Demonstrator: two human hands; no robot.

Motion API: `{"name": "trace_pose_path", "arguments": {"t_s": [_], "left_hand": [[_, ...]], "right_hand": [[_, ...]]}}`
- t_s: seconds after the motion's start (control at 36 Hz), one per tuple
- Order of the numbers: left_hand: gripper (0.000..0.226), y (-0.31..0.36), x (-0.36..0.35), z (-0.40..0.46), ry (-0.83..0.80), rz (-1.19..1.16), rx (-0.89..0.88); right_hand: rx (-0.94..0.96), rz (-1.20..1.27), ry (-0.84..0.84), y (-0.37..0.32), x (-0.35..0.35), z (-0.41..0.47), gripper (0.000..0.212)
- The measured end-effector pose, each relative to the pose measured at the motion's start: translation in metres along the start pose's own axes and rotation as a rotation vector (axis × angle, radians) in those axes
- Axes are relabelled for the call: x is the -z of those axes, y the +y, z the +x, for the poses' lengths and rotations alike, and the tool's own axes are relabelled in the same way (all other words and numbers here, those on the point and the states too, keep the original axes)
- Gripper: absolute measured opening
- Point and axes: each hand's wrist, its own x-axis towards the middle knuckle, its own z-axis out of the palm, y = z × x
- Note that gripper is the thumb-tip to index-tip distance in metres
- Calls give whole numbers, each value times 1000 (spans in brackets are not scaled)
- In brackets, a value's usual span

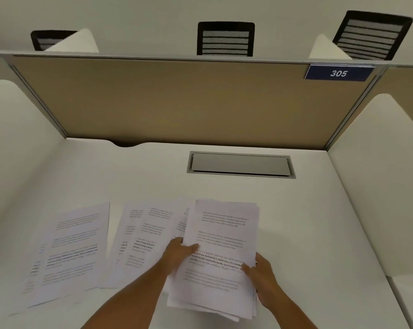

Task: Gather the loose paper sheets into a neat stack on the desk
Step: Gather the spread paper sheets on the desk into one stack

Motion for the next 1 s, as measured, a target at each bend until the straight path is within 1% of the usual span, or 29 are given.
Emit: {"name": "trace_pose_path", "arguments": {"t_s": [0.06,0.08,0.19,0.28,0.36,0.44,0.5,0.58,0.67,0.72,0.86,0.92,1.0], "left_hand": [[35,1,9,-3,-56,-46,-62],[31,1,13,-5,-55,-54,-84],[32,4,25,-7,50,-33,-120],[31,4,27,-5,151,40,-130],[35,2,27,-2,204,122,-127],[48,-1,28,3,230,182,-88],[49,-3,29,7,240,211,-69],[47,-4,29,14,244,271,-54],[56,-4,28,22,252,314,-27],[57,-4,28,28,251,317,-21],[57,-12,30,40,246,413,-15],[57,-15,31,43,260,476,-21],[59,-18,32,47,272,539,-16]], "right_hand": [[-3,-5,4,-1,-3,1,34],[-5,-6,6,-2,-6,2,33],[-50,-9,-12,-1,-22,6,31],[-116,16,-31,2,-37,7,30],[-142,-2,-36,5,-54,9,28],[-129,-37,-32,4,-70,11,27],[-120,-48,-26,2,-81,12,25],[-130,-59,-24,-1,-96,16,29],[-142,-106,-13,0,-106,26,28],[-165,-163,23,2,-112,34,25],[-310,-585,183,-2,-119,48,57],[-318,-638,206,-3,-121,51,60],[-307,-647,215,0,-124,56,63]]}}
